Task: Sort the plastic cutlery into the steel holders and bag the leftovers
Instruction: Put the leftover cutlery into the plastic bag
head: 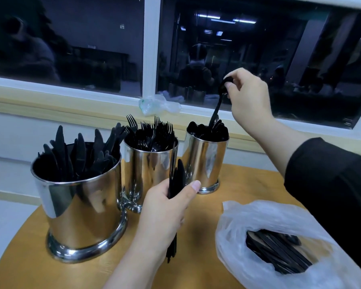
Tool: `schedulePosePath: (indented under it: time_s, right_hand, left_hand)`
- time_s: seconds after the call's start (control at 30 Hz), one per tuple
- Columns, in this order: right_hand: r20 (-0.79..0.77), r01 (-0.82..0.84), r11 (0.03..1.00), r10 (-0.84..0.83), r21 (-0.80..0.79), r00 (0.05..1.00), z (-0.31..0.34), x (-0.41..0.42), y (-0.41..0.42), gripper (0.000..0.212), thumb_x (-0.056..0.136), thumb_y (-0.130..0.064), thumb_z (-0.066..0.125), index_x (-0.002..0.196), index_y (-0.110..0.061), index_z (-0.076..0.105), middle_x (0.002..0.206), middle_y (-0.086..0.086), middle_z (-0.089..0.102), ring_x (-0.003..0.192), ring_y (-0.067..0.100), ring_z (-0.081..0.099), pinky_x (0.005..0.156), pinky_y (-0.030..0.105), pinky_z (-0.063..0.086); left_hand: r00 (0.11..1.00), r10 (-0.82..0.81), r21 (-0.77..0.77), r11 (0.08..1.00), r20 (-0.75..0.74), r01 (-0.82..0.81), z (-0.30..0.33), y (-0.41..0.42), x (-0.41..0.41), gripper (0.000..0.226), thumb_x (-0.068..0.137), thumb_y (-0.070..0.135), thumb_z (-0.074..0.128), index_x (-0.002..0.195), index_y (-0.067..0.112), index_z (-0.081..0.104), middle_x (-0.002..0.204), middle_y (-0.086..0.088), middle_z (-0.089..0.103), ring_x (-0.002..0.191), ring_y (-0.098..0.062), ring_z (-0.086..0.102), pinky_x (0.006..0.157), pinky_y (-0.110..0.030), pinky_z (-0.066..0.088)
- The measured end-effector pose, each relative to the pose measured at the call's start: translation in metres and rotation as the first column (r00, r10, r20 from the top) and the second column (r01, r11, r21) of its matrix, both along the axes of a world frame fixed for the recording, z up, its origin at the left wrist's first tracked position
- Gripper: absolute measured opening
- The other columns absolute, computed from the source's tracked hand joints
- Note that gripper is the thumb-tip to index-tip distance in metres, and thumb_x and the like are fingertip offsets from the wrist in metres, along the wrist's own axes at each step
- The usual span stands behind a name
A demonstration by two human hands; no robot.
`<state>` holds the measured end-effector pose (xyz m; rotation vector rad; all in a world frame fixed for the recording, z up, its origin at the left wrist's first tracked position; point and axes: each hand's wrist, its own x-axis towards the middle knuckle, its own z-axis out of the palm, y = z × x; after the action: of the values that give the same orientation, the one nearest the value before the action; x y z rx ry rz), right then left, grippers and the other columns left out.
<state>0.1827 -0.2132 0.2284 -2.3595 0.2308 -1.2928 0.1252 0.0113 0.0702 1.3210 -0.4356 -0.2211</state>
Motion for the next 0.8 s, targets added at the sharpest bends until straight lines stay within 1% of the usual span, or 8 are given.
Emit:
schedulePosePath:
  time_s: [0.17, 0.27, 0.37, 0.47, 0.53, 0.6, 0.7, 0.8]
  right_hand:
    - [-0.248, 0.091, 0.983, -0.129, -0.157, 0.96, -0.036, 0.026, -0.013, 0.026, 0.103, -0.022, 0.047, 0.106, -0.021, 0.073, 0.106, 0.004, 0.073, 0.103, 0.03, 0.061, 0.084, 0.037, 0.049]
    - [-0.471, 0.142, 0.927, -0.303, -0.347, 0.828, -0.056, 0.032, -0.017, 0.026, 0.102, -0.014, 0.045, 0.094, -0.018, 0.07, 0.097, 0.006, 0.062, 0.103, 0.035, 0.057, 0.075, 0.038, 0.047]
    - [-0.483, 0.189, 0.873, -0.416, -0.45, 0.77, -0.064, 0.026, -0.012, 0.023, 0.103, -0.016, 0.043, 0.099, -0.021, 0.065, 0.111, 0.005, 0.053, 0.108, 0.032, 0.048, 0.075, 0.036, 0.038]
    - [-0.339, 0.118, 0.958, -0.205, -0.261, 0.918, -0.061, 0.009, -0.002, 0.029, 0.107, -0.028, 0.039, 0.114, -0.023, 0.067, 0.124, 0.003, 0.054, 0.113, 0.028, 0.045, 0.089, 0.041, 0.039]
    - [-0.256, -0.03, 0.982, -0.02, -0.188, 0.966, -0.058, -0.008, 0.012, 0.026, 0.106, -0.032, 0.042, 0.1, -0.032, 0.067, 0.109, -0.001, 0.058, 0.106, 0.02, 0.049, 0.088, 0.037, 0.039]
    - [-0.251, -0.185, 0.976, 0.153, -0.112, 0.956, -0.062, -0.025, 0.03, 0.026, 0.106, -0.03, 0.045, 0.088, -0.033, 0.063, 0.095, -0.005, 0.06, 0.095, 0.014, 0.052, 0.081, 0.033, 0.039]
    - [-0.247, -0.323, 0.946, 0.305, -0.036, 0.92, -0.075, -0.053, 0.054, 0.026, 0.106, -0.026, 0.048, 0.11, -0.015, 0.072, 0.104, -0.003, 0.07, 0.099, 0.01, 0.061, 0.087, 0.032, 0.047]
    - [-0.26, -0.422, 0.905, 0.419, 0.047, 0.87, -0.088, -0.081, 0.068, 0.028, 0.107, -0.024, 0.047, 0.127, -0.019, 0.066, 0.11, -0.016, 0.066, 0.101, -0.006, 0.058, 0.089, 0.016, 0.043]
  left_hand:
    - [0.998, 0.011, -0.039, 0.999, -0.054, -0.014, -0.002, 0.0, 0.008, 0.045, 0.091, 0.032, 0.073, 0.062, 0.024, 0.039, 0.058, -0.001, 0.03, 0.049, -0.019, 0.025, 0.053, -0.035, 0.027]
    - [0.999, 0.011, -0.035, 0.999, -0.05, -0.012, -0.003, 0.001, 0.011, 0.047, 0.092, 0.032, 0.072, 0.06, 0.027, 0.038, 0.058, -0.001, 0.029, 0.051, -0.02, 0.025, 0.053, -0.035, 0.028]
    - [0.998, 0.009, -0.05, 0.999, -0.066, -0.013, -0.003, 0.001, 0.011, 0.045, 0.092, 0.032, 0.073, 0.063, 0.025, 0.039, 0.057, -0.002, 0.029, 0.05, -0.02, 0.025, 0.05, -0.033, 0.029]
    - [0.997, 0.008, -0.06, 0.998, -0.074, -0.012, -0.003, 0.0, 0.011, 0.045, 0.091, 0.031, 0.073, 0.061, 0.025, 0.04, 0.056, -0.002, 0.03, 0.047, -0.018, 0.026, 0.046, -0.03, 0.03]
    - [0.998, 0.008, -0.046, 0.999, -0.059, -0.01, -0.004, -0.001, 0.011, 0.047, 0.091, 0.031, 0.073, 0.057, 0.027, 0.041, 0.055, -0.001, 0.031, 0.046, -0.017, 0.026, 0.046, -0.029, 0.029]
    - [0.999, 0.014, -0.028, 0.999, -0.043, -0.015, -0.005, -0.002, 0.011, 0.047, 0.091, 0.03, 0.073, 0.056, 0.028, 0.042, 0.056, -0.001, 0.032, 0.046, -0.017, 0.026, 0.046, -0.029, 0.029]
    - [1.0, 0.012, -0.007, 1.0, -0.006, -0.012, -0.006, -0.003, 0.007, 0.039, 0.092, 0.027, 0.073, 0.068, 0.017, 0.044, 0.058, -0.005, 0.033, 0.046, -0.018, 0.027, 0.046, -0.029, 0.028]
    - [1.0, 0.0, 0.027, 1.0, 0.014, 0.0, -0.01, -0.004, 0.003, 0.042, 0.093, 0.021, 0.073, 0.063, 0.02, 0.044, 0.055, -0.005, 0.033, 0.043, -0.018, 0.028, 0.047, -0.031, 0.027]
